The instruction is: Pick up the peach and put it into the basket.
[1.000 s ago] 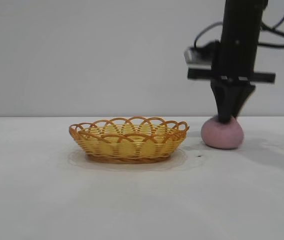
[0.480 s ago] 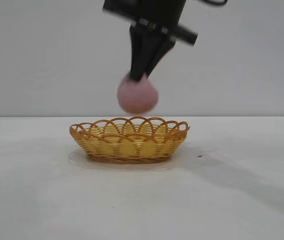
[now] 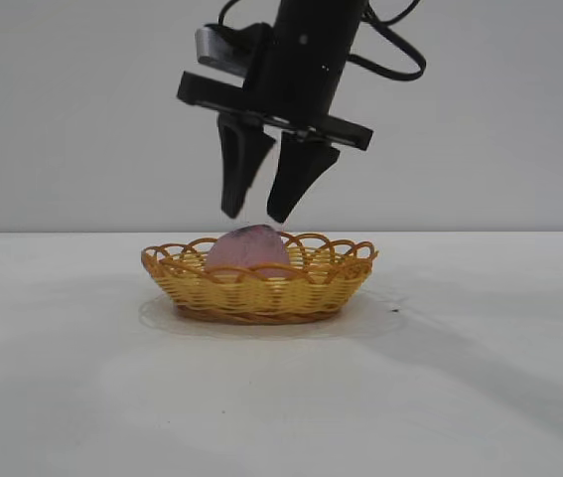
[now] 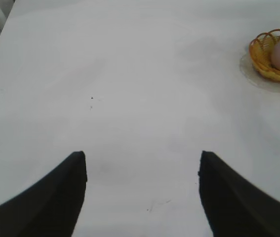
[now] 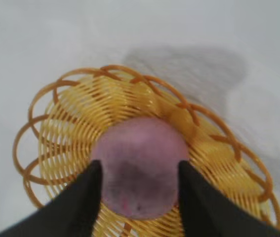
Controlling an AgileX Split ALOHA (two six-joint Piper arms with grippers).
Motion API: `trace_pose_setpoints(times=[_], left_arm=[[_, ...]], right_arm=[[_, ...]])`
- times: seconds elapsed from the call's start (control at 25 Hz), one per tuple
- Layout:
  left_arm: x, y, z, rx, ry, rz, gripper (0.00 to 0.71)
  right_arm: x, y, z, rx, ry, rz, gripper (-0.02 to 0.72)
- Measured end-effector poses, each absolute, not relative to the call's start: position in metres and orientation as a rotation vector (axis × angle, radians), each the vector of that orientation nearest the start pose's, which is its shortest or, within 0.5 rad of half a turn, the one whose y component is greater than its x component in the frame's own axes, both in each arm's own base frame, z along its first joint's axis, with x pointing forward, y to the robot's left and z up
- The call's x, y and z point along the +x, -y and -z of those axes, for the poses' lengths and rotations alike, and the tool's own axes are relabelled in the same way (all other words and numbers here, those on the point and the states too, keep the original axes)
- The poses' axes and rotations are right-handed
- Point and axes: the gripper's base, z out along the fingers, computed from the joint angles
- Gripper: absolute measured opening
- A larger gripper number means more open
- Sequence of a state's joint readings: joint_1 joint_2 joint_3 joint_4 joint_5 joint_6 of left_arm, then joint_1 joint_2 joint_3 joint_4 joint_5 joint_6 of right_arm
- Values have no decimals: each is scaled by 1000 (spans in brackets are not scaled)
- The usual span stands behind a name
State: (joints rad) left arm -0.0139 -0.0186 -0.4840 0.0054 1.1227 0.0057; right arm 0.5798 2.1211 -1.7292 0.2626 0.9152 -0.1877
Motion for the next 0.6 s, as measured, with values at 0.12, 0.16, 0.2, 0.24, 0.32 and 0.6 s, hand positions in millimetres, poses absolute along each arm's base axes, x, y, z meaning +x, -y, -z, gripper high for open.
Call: trace_pose_setpoints(times=[0.12, 0.16, 0.2, 0.24, 0.32, 0.6], left_arm=[[-9, 0, -268, 20, -2104, 1, 428], [-9, 0, -268, 20, -2104, 3, 428], [-9, 0, -268, 21, -2104, 5, 428], [-9, 0, -268, 21, -2104, 6, 428], [-9, 0, -268, 21, -2104, 6, 428], [-9, 0, -268, 21, -2104, 6, 428]], right_arm=[[391, -230, -233, -776, -2624, -360, 403], [400, -211, -237, -705, -2633, -339, 443], [410, -188, -237, -627, -2659, -315, 428], [420, -165, -235, -546, -2686, -291, 428], [434, -123, -223, -417, -2757, -251, 428], [449, -32, -206, -78, -2859, -206, 428]])
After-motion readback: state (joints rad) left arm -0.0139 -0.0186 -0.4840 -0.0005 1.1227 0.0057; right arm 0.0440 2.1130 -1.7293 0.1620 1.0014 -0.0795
